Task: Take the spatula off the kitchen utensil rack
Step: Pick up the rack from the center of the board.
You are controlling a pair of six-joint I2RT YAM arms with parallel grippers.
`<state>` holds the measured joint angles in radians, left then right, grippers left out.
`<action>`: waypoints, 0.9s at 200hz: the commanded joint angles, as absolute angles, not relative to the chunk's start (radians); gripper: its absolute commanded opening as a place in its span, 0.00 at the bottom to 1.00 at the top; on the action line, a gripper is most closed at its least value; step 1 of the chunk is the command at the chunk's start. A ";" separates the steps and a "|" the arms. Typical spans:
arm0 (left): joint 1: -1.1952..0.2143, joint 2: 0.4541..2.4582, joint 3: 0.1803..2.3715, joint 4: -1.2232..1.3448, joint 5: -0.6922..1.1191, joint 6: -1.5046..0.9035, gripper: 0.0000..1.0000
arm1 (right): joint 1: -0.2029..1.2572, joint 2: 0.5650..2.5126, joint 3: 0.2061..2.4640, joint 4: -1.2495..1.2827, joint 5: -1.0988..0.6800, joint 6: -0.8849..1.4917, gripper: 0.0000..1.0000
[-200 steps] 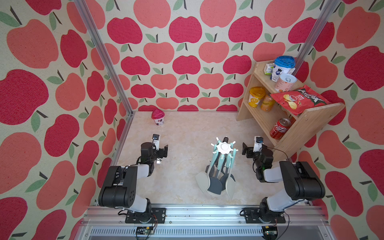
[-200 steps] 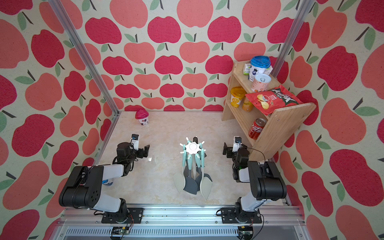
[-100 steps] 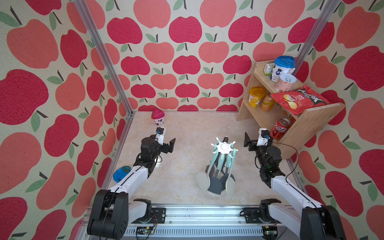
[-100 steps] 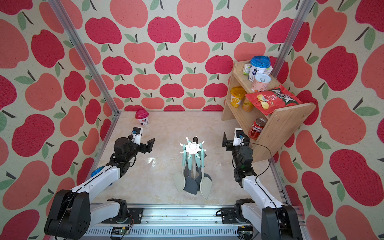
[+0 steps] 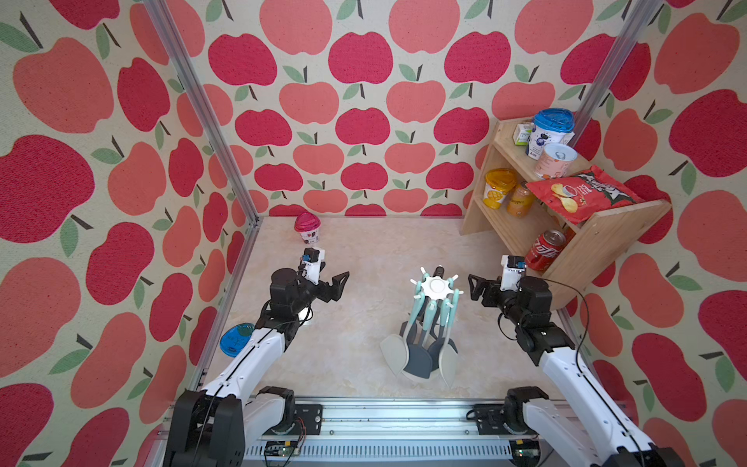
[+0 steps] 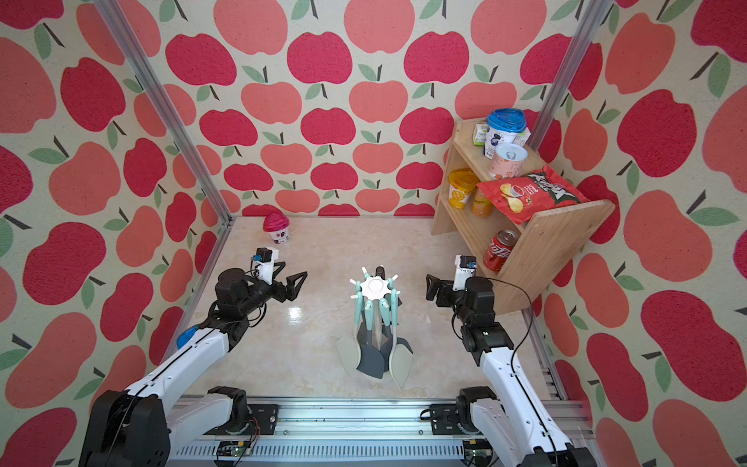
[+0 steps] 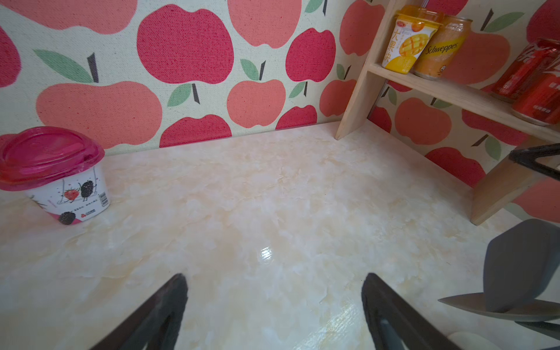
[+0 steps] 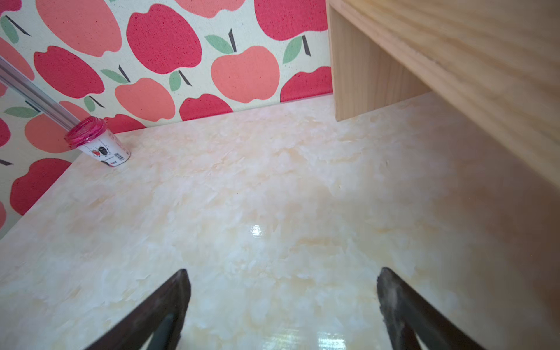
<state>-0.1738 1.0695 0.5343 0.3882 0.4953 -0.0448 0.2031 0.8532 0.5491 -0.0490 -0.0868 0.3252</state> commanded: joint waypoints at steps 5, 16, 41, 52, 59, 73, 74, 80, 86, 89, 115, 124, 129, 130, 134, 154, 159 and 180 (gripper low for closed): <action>-0.189 1.029 0.519 0.401 0.575 -0.076 0.92 | 0.208 0.886 0.608 -0.242 -0.245 0.434 0.99; -0.194 1.020 0.507 0.423 0.599 -0.088 0.91 | 0.209 0.914 0.621 -0.275 -0.289 0.456 0.99; -0.212 1.004 0.474 0.462 0.619 -0.090 0.89 | 0.227 0.964 0.612 -0.271 -0.373 0.540 0.97; -0.219 0.999 0.460 0.477 0.632 -0.095 0.88 | 0.240 0.987 0.600 -0.259 -0.400 0.576 0.97; -0.220 0.994 0.451 0.487 0.643 -0.097 0.87 | 0.249 1.006 0.595 -0.256 -0.410 0.590 0.95; -0.227 0.984 0.433 0.508 0.664 -0.100 0.85 | 0.284 1.042 0.590 -0.252 -0.409 0.601 0.94; -0.227 0.984 0.431 0.511 0.665 -0.100 0.85 | 0.288 1.045 0.589 -0.251 -0.408 0.601 0.94; -0.233 0.980 0.422 0.524 0.674 -0.101 0.84 | 0.311 1.061 0.589 -0.245 -0.400 0.603 0.94; -0.240 0.973 0.414 0.536 0.678 -0.101 0.83 | 0.335 1.074 0.586 -0.235 -0.389 0.603 0.94; -0.245 0.969 0.407 0.541 0.678 -0.101 0.83 | 0.346 1.079 0.583 -0.228 -0.385 0.605 0.94; -0.301 0.922 0.374 0.557 0.678 -0.072 0.81 | 0.399 1.116 0.544 -0.156 -0.361 0.628 0.94; -0.322 0.902 0.370 0.548 0.680 -0.058 0.81 | 0.407 1.120 0.535 -0.142 -0.360 0.632 0.94; -0.333 0.891 0.371 0.540 0.680 -0.051 0.81 | 0.410 1.118 0.529 -0.136 -0.356 0.632 0.94; -0.336 0.889 0.371 0.539 0.680 -0.049 0.81 | 0.411 1.116 0.529 -0.136 -0.356 0.632 0.94; -0.347 0.879 0.372 0.534 0.680 -0.044 0.81 | 0.412 1.113 0.524 -0.132 -0.350 0.633 0.94; -0.405 0.841 0.383 0.502 0.667 -0.011 0.81 | 0.414 1.098 0.506 -0.118 -0.345 0.644 0.93; -0.419 0.833 0.387 0.494 0.667 -0.003 0.81 | 0.414 1.097 0.504 -0.119 -0.344 0.644 0.93; -0.480 0.813 0.405 0.466 0.661 0.015 0.78 | 0.414 1.108 0.501 -0.121 -0.338 0.648 0.93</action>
<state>-0.4290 0.8379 0.3790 0.5014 0.6479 -0.0353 0.4061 1.1118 0.5125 -0.1436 -0.3538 0.6243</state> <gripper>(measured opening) 0.795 0.934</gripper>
